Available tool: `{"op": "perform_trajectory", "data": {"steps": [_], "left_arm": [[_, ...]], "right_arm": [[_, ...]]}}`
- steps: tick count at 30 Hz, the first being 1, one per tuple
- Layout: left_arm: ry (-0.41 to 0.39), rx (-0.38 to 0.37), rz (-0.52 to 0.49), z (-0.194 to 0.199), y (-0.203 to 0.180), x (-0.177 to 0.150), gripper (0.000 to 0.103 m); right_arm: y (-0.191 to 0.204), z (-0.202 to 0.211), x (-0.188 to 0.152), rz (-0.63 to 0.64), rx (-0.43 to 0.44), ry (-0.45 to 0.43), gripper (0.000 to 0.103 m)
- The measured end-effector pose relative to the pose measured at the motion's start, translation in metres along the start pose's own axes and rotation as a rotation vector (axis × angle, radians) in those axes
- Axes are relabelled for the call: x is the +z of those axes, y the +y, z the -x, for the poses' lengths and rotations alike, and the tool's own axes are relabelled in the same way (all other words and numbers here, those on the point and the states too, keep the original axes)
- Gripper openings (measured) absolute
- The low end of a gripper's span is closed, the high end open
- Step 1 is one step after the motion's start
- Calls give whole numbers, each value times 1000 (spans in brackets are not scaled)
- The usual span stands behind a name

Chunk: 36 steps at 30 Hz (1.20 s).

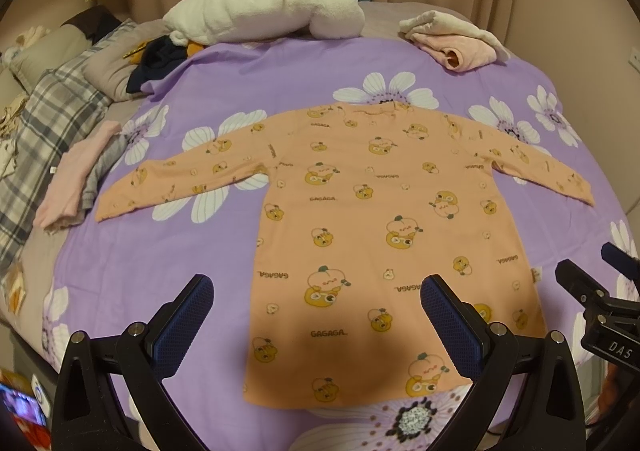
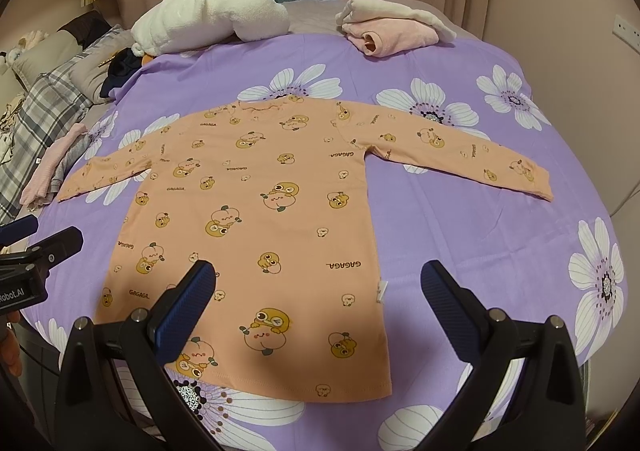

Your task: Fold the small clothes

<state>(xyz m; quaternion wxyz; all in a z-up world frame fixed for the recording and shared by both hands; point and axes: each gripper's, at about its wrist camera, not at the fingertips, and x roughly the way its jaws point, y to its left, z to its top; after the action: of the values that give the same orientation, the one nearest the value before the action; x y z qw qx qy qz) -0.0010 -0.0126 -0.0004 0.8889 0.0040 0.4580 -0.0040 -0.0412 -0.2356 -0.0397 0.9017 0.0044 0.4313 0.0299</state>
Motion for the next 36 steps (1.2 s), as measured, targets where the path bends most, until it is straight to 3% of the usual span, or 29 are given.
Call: {"op": "perform_trajectory", "data": {"steps": [8, 11, 12, 14, 17, 19, 22, 25, 27, 29, 30, 33, 35, 36], "left_arm": [[12, -17, 3, -16, 1, -10, 102], [50, -59, 41, -25, 0, -12, 102], [108, -144, 111, -22, 1, -7, 102], [133, -171, 134, -25, 2, -3, 102], [101, -130, 89, -32, 1, -3, 102], [121, -190, 117, -42, 4, -2, 102], [180, -327, 228, -58, 13, 0, 102], [232, -422, 353, -73, 24, 1, 102], [266, -433, 409, -82, 29, 2, 102], [357, -346, 416, -91, 33, -4, 102], [367, -341, 420, -96, 34, -3, 102], [314, -431, 470, -102, 35, 1, 102], [205, -490, 468, -110, 33, 7, 102], [199, -472, 465, -110, 31, 8, 102]], "right_arm": [[-12, -4, -4, -13, 4, 3, 103], [-18, -11, -7, -43, 17, 4, 103], [-21, -13, -8, -58, 27, 11, 103], [-28, -17, -10, -100, 66, 30, 103], [-39, -20, -8, -219, 197, 107, 103], [-49, -23, -7, -254, 199, 211, 103], [-80, -24, -8, -385, 285, 189, 103], [-130, -37, -16, -583, 350, 73, 103], [-166, -49, -25, -723, 366, 18, 103], [-206, -63, -34, -860, 352, -31, 103], [-218, -68, -35, -892, 337, -48, 103], [-252, -85, -35, -977, 229, -73, 103], [-264, -99, -33, -1009, 227, -99, 99], [-268, -105, -30, -1029, 220, -104, 97]]}}
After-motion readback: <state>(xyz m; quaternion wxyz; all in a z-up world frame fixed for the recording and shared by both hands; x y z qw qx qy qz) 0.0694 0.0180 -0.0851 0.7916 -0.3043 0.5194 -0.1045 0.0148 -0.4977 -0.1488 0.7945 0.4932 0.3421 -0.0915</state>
